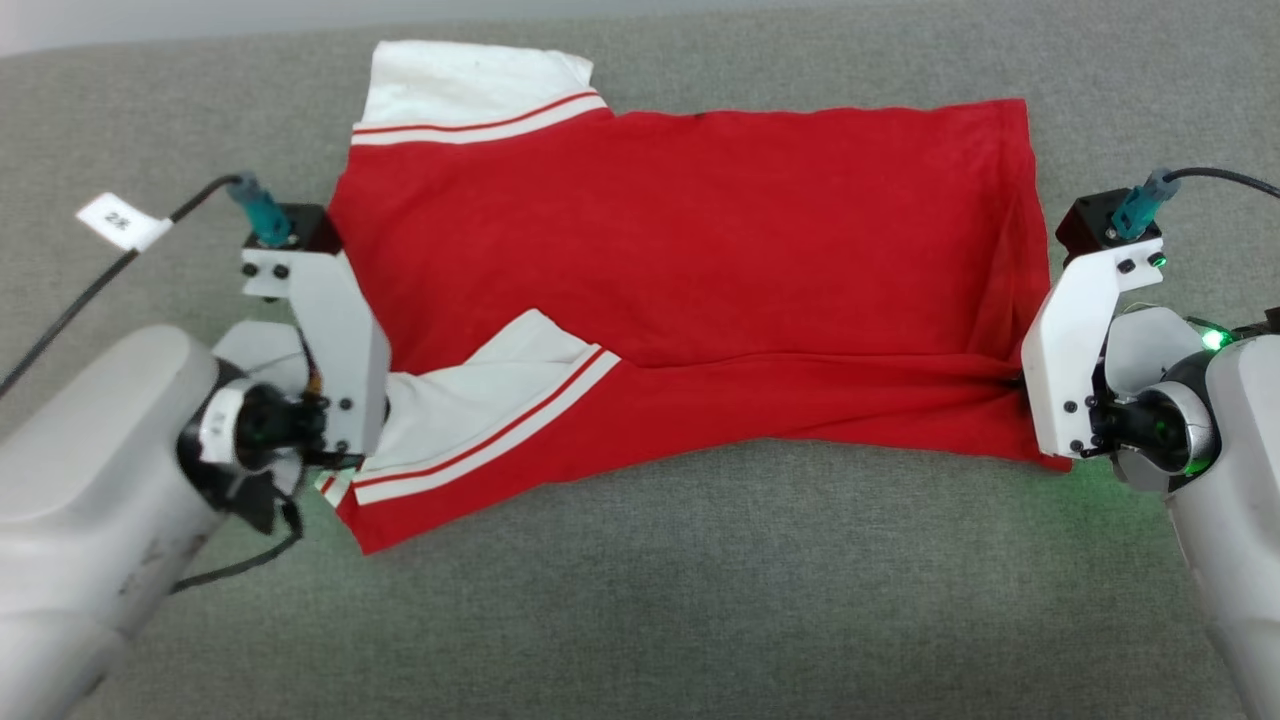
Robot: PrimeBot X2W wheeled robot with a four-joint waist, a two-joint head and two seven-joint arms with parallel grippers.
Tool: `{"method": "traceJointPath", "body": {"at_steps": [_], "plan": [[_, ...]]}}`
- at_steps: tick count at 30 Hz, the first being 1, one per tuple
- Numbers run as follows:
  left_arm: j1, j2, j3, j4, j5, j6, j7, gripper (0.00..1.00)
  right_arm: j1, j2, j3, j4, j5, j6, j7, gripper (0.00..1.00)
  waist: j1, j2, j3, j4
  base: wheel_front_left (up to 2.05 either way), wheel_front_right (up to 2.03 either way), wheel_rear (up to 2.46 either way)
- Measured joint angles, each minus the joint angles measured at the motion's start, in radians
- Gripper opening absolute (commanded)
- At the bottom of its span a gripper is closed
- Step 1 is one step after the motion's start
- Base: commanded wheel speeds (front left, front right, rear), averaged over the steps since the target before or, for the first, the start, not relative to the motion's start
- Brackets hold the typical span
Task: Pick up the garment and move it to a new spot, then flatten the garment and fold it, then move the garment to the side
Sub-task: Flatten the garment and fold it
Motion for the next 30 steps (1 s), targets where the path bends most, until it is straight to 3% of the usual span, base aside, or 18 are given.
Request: {"method": "traceJointPath", "body": {"at_steps": [9, 15, 16, 17, 22, 30], "plan": [[-0.051, 0.085, 0.026, -0.061, 0.077, 0.064, -0.060, 1.00, 0.007, 0.026, -0.016, 0.062, -0.037, -0.005, -0.006, 0.00, 0.0000, 0.0000, -0.050, 0.017, 0.00, 0.00, 0.00], [-0.008, 0.110, 0.026, -0.133, 0.092, 0.059, -0.121, 1.00, 0.009, 0.047, -0.041, 0.131, -0.075, -0.005, -0.006, 0.00, 0.0000, 0.0000, -0.087, 0.032, 0.00, 0.00, 0.00], [0.008, 0.114, 0.025, -0.137, 0.092, 0.053, -0.134, 1.00, 0.009, 0.049, -0.041, 0.143, -0.093, -0.004, -0.006, 0.40, 0.0000, 0.0000, -0.093, 0.035, 0.00, 0.00, 0.00], [0.027, 0.119, 0.031, -0.142, 0.082, 0.052, -0.149, 1.00, 0.009, 0.054, -0.042, 0.156, -0.107, -0.004, -0.001, 1.00, 0.0000, 0.0000, -0.101, 0.037, 0.00, 0.00, 0.00], [0.135, 0.138, 0.026, -0.229, 0.059, 0.075, -0.189, 1.00, 0.007, 0.072, -0.056, 0.207, -0.123, -0.004, 0.045, 1.00, 0.0000, 0.0000, -0.145, 0.041, 0.00, 0.00, 0.00], [0.300, 0.232, 0.062, -0.370, 0.019, 0.136, -0.288, 1.00, -0.001, 0.091, -0.026, 0.195, -0.100, -0.002, 0.073, 1.00, 0.0000, 0.0000, -0.230, 0.021, 0.00, 0.00, 0.00]]}}
